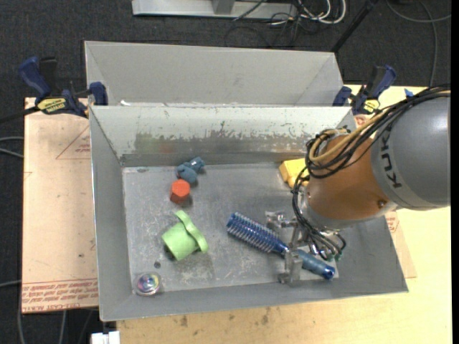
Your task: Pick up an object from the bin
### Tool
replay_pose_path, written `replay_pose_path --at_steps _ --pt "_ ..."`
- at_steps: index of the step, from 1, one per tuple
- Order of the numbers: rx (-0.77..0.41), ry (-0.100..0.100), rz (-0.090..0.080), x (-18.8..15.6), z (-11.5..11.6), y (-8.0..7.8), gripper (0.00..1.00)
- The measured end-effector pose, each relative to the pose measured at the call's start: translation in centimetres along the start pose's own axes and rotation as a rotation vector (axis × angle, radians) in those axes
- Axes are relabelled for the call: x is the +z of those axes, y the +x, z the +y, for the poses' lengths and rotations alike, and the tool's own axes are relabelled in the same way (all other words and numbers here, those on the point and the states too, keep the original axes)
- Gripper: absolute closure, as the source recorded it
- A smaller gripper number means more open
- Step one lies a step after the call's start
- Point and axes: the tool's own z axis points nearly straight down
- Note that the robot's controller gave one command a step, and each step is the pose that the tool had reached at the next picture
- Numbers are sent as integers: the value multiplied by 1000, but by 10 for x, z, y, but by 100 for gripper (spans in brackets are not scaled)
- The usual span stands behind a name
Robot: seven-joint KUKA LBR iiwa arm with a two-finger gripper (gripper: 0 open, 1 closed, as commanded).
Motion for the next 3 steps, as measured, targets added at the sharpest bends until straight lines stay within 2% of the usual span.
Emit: replay_pose_path --at_steps 1,2,3 --pt "0 0 -1 0 0 0 100" --pt "-44 1 -7 -113 21 -14 100" --pt "-34 0 -3 -151 28 4 100"
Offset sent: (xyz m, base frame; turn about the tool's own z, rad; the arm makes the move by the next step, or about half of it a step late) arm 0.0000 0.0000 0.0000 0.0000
